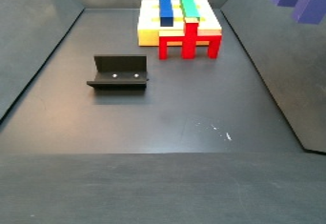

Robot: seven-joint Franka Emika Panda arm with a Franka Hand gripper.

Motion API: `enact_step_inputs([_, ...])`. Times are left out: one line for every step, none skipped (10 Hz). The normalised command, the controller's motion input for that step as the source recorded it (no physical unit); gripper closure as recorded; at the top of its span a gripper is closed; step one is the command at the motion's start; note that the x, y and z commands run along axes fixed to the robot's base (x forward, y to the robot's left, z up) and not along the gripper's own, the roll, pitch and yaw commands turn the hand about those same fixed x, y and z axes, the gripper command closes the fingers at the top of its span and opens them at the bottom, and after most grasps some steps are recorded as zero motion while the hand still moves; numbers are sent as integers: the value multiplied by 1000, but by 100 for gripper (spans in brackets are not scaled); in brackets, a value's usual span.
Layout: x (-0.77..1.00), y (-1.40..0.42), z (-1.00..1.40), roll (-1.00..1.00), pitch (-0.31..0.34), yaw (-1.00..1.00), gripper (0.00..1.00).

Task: Pick up the purple object. Move up. Move to above the board. Insert the purple object.
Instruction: Move to above the board.

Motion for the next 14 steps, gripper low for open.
enact_step_inputs([776, -1400, 191, 11, 32, 1000, 100])
enact_step_inputs([776, -1400, 173, 19, 34, 1000, 100])
enact_step_inputs([810, -1400, 161, 23, 43, 1000, 100])
enact_step_inputs([839, -1400, 171, 6, 44, 1000, 100])
enact_step_inputs([825, -1400, 170, 13, 45, 1000, 100])
enact_step_inputs([835, -1400, 171, 13, 51, 1000, 100])
enact_step_inputs([857, -1400, 176, 7, 54, 1000, 100])
enact_step_inputs([888, -1400, 164, 16, 65, 1000, 100])
enact_step_inputs([921, -1400, 183, 17, 75, 1000, 100])
enact_step_inputs([553, -783, 104, 26, 86, 1000, 100])
enact_step_inputs([264, -322, 62, 30, 95, 1000, 100])
enact_step_inputs([132, -183, 56, 28, 89, 1000, 100])
enact_step_inputs([78, -129, 35, 33, 87, 1000, 100])
enact_step_inputs([81, -78, 21, 38, 99, 1000, 100])
